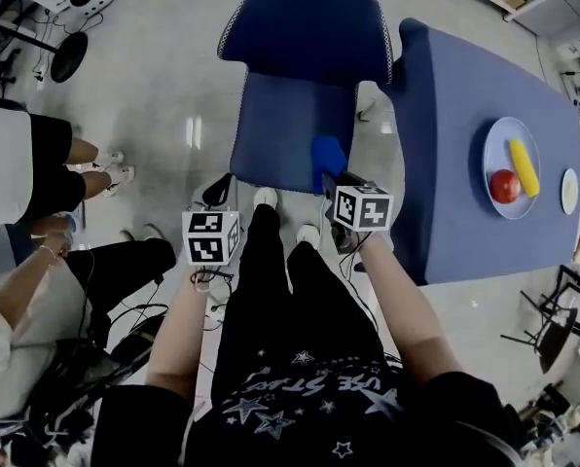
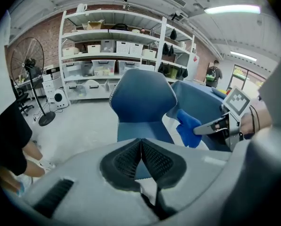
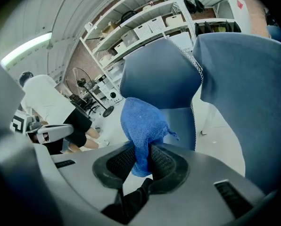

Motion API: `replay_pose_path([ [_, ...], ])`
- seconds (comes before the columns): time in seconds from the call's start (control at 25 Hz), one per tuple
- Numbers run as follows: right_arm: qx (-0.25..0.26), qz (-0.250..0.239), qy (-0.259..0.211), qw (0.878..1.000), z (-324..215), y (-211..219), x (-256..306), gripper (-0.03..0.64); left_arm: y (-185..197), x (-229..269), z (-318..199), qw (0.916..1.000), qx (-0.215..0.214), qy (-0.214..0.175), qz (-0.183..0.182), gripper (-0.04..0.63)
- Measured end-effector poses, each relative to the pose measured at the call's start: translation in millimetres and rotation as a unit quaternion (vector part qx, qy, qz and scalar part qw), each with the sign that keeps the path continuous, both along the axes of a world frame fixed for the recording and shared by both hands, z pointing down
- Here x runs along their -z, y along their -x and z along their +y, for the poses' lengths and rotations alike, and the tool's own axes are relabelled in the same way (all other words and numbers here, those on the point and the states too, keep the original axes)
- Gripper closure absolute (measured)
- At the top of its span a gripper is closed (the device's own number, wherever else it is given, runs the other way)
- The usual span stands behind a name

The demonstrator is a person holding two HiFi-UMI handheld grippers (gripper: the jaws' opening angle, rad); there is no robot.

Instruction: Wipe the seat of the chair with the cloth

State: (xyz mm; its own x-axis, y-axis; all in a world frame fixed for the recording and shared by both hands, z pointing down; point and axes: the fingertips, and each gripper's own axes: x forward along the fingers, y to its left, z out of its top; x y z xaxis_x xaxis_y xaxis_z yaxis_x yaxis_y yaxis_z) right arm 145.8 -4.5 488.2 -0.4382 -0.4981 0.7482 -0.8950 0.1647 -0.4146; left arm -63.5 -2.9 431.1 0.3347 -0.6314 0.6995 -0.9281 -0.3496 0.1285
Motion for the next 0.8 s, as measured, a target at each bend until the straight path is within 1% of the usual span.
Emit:
replay_pose_path([
  [0.2,-0.013,0.020,0.018,1.000,-35,13,-33,0.541,11,-39,-39,0.9998,0.003,0.015,0.011,0.575],
  [0.32,-0.015,0.026,0.024,0.999,-66,30,-54,0.540,23,-64,-61,0.9995,0.004,0.028,0.013,0.575],
  [0.56,0.005,0.044,0.022,0.999,-131,77,-100,0.540,48,-115,-103,0.9986,-0.008,0.050,0.017,0.575],
  [0.8,0.032,0.048,0.013,0.998,-178,115,-139,0.540,50,-151,-132,0.9975,-0.022,0.061,0.027,0.575],
])
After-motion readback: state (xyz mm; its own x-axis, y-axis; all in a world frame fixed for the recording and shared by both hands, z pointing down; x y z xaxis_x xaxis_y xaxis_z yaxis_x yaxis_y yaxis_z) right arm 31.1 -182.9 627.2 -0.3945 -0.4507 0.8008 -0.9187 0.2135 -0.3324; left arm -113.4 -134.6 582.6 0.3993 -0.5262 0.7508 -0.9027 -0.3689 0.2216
